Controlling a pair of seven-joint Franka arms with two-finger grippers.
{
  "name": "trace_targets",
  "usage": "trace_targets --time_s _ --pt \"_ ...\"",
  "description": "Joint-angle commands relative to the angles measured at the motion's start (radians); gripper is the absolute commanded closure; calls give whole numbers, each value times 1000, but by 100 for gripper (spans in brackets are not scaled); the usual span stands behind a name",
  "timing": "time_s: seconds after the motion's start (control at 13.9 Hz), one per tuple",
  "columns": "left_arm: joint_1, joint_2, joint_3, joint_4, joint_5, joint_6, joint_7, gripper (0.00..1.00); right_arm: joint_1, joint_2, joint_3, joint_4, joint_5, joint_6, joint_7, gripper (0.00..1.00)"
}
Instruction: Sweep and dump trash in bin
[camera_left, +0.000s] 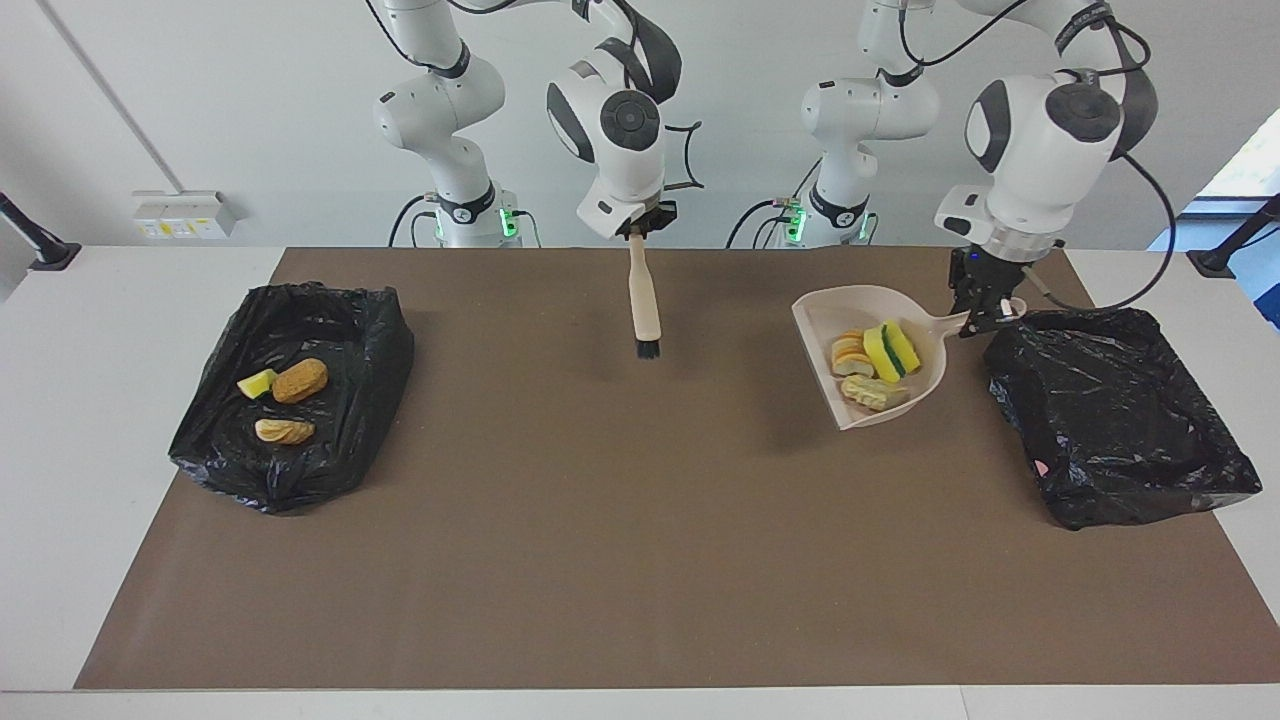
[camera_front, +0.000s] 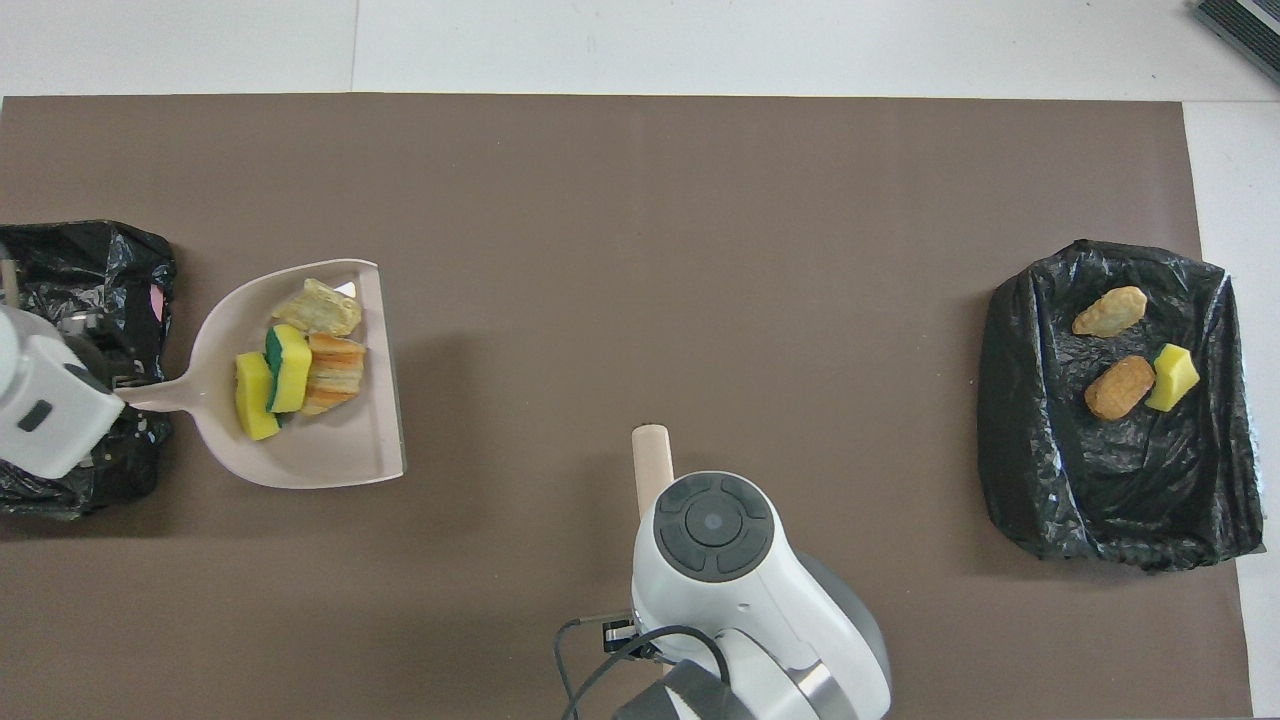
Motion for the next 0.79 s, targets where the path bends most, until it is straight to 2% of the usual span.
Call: trace_targets --time_s 0.0,0.22,0.43,0.58,0.72 --pt "-10 0 165 49 -18 -9 106 100 9 -25 -2 -78 16 64 26 100" --pt "-8 43 335 125 -7 8 252 100 10 -5 -2 -118 42 122 44 100" --pt "-5 179 509 225 -15 84 449 100 50 23 0 -143 44 191 60 100" --pt "6 279 546 312 -29 91 496 100 55 33 0 -160 59 237 75 100" --pt "35 348 561 366 -52 124 574 100 75 49 0 -166 79 265 81 100"
